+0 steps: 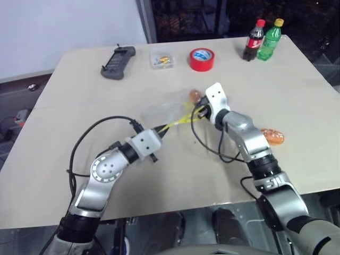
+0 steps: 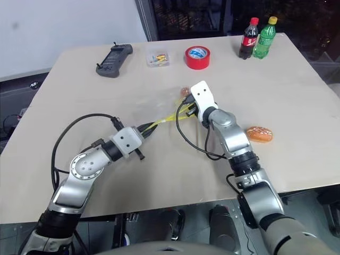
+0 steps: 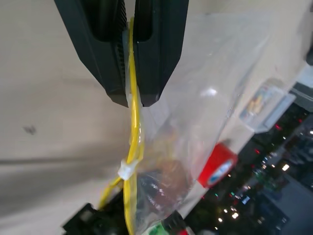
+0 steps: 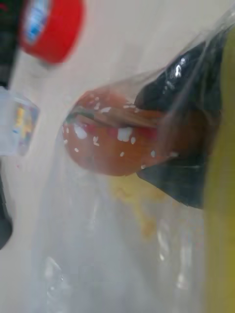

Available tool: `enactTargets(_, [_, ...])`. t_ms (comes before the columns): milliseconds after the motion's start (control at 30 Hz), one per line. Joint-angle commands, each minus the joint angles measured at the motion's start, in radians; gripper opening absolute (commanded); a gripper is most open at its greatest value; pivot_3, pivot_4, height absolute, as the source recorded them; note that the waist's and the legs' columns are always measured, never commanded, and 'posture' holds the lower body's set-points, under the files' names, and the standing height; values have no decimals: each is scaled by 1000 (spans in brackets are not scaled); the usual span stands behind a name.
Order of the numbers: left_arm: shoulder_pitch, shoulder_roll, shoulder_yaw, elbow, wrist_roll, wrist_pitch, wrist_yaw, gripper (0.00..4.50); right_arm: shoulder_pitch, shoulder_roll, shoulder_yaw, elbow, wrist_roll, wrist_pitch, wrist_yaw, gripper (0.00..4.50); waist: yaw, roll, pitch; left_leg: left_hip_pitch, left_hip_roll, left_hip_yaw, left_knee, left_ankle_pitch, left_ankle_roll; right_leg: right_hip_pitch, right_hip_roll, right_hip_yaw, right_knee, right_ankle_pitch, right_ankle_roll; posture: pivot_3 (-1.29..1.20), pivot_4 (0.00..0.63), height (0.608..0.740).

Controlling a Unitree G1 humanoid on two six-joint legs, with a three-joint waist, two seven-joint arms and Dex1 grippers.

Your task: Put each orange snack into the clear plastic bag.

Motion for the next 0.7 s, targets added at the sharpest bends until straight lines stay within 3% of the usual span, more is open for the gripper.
enactTargets(33, [-36, -22, -3, 12, 12, -12, 29, 0, 3, -15, 35, -19, -55, -75, 14, 1003, 2, 0, 0, 0, 0, 0, 0, 0, 0, 0, 0, 0, 0, 0, 0, 0, 150, 740])
enactTargets(67, [-49, -33, -9, 21, 17, -8, 37, 0, 3, -18, 31, -4, -64, -80, 6, 1605, 4, 0, 0, 0, 0, 0, 0, 0, 0, 0, 0, 0, 0, 0, 0, 0, 150, 740])
enactTargets(167, [-92, -65, -30, 66, 34, -1, 57, 0, 1, -36, 14, -7, -64, -46, 26, 2549, 9, -1, 0, 0, 0, 0, 0, 0, 0, 0, 0, 0, 0, 0, 0, 0, 150, 740])
enactTargets(267, [-114, -82, -39, 105, 59, 3, 78, 0, 22, -40, -40, -104, 25, 67, 88, 3876, 7, -1, 0, 0, -1, 0, 0, 0, 0, 1, -1, -1, 0, 0, 0, 0, 150, 740])
enactTargets(400, [-117, -92, -46, 133, 78, 9, 94, 0, 97, -131, -100, -340, 164, 233, 224, 3876, 9, 0, 0, -1, 0, -2, 0, 0, 0, 0, 0, -1, -2, 0, 0, 0, 150, 740])
enactTargets(533, [-131, -97, -37, 167, 83, 16, 107, 0, 242, -320, -206, -599, 273, 289, 344, 3876, 25, 0, 0, -2, -1, -3, 0, 0, 0, 1, -1, -2, -4, 0, 0, 0, 150, 740])
enactTargets(700, [-145, -93, -38, 189, 76, 1, 106, 0, 474, -652, -331, -669, 162, 179, 422, 3876, 41, -1, 0, -2, -1, -1, 0, -1, 1, 2, -2, -2, -5, 0, 1, 0, 150, 740])
